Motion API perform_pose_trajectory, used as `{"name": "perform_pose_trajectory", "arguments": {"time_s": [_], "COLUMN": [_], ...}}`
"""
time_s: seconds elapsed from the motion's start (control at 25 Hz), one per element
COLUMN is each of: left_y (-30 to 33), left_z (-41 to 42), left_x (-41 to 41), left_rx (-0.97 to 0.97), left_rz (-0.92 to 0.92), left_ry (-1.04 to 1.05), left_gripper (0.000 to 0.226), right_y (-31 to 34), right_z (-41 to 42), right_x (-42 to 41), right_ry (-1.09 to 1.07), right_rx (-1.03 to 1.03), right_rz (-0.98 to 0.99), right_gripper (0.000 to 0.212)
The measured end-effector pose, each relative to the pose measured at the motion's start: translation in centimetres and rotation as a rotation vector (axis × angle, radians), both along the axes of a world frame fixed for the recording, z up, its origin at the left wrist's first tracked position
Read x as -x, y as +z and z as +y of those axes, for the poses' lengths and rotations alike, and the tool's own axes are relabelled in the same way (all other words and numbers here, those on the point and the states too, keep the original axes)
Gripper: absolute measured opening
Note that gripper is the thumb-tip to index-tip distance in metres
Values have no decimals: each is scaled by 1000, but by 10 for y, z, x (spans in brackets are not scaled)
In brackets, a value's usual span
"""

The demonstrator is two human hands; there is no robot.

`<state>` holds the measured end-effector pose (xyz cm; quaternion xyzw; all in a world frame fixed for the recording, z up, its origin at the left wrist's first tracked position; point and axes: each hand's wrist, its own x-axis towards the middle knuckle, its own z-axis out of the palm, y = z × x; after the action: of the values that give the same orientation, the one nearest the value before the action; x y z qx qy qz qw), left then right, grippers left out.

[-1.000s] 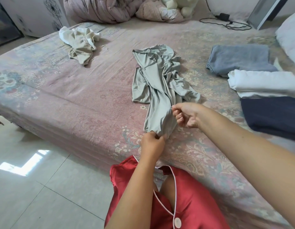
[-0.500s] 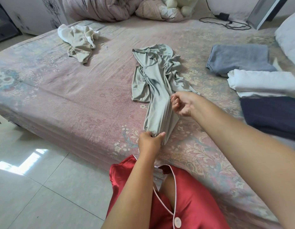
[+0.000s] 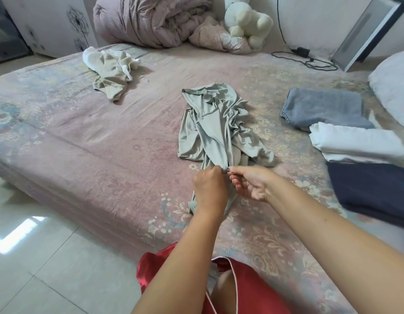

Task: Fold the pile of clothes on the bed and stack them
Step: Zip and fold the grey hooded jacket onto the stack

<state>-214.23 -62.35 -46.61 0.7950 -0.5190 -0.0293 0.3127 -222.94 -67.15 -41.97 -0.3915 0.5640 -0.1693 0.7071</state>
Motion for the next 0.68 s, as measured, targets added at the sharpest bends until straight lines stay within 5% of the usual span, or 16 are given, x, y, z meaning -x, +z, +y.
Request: {"name": "perform_pose_trajectory", "arguments": {"time_s": [0.48,0.68], "left_y": [-18,-6], "left_z": [41,35], "left_x": [1,-2], "left_rx": [-532,-177], "left_rz": [168,459], "left_ry": [-190,-165], "left_gripper": [13,43], "right_y": [20,10], "right_z": [-31,-12], "right_x": [-28,-23], "right_ry": [-243,-148], "right_rx": [154,280], "right_rz": [-80,-60], "right_gripper": [38,28]}}
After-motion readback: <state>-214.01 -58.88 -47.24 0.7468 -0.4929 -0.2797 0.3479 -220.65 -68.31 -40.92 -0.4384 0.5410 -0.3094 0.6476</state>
